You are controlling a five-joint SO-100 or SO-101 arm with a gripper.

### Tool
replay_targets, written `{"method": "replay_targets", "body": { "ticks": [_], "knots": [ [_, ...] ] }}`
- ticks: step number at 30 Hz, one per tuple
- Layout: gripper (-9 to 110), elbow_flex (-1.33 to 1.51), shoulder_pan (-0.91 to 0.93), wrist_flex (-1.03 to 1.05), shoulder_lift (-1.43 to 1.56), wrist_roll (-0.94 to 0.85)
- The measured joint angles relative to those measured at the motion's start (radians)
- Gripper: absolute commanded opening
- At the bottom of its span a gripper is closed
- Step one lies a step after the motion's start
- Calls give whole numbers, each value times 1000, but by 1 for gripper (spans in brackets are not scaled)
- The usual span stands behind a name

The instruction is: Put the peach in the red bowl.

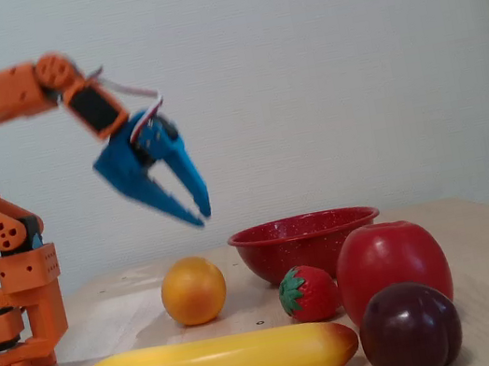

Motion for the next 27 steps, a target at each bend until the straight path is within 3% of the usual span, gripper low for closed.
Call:
{"method": "replay_targets", "body": {
  "ticks": [7,13,19,27],
  "knots": [
    [1,-489,123,296,-287,-210],
    [17,-738,242,482,-445,-391],
    [46,-749,287,601,-525,-506],
    [58,-586,347,609,-537,-537]
  ]
}}
